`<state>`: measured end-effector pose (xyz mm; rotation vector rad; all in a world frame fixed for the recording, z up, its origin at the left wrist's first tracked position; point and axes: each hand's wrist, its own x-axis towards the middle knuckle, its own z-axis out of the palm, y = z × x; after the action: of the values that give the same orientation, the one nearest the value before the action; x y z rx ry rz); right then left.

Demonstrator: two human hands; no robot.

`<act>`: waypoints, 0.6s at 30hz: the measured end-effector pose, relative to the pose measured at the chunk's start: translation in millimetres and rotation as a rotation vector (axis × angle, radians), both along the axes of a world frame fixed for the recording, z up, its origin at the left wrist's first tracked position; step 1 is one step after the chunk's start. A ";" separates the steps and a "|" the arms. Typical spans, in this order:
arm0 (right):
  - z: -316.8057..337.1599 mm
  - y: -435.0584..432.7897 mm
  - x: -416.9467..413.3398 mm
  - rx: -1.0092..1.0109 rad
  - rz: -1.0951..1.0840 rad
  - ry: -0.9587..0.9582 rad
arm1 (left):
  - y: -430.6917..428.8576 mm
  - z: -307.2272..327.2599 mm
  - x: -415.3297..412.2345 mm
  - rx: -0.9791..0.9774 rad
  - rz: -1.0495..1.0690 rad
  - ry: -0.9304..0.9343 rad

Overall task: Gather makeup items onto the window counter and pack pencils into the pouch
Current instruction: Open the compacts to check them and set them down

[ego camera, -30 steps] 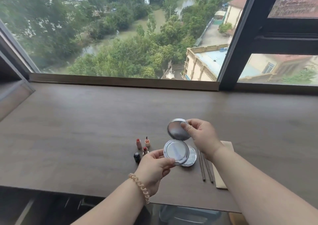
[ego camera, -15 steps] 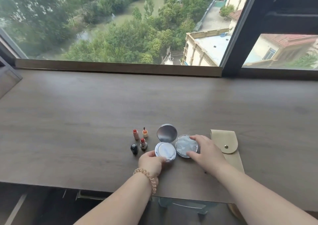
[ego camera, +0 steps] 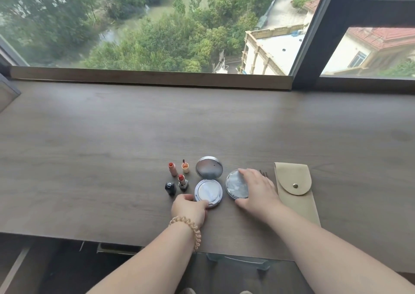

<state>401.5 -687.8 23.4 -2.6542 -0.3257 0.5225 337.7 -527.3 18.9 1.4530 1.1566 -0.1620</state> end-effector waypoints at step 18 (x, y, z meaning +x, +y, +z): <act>106.9 -40.0 -9.5 0.999 -0.117 0.447 | -47.4 110.4 -7.8 -0.674 -0.410 -0.659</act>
<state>392.1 -727.8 130.2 -1.5382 -0.2076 0.6670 329.9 -574.6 129.3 0.9900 0.2113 -0.2955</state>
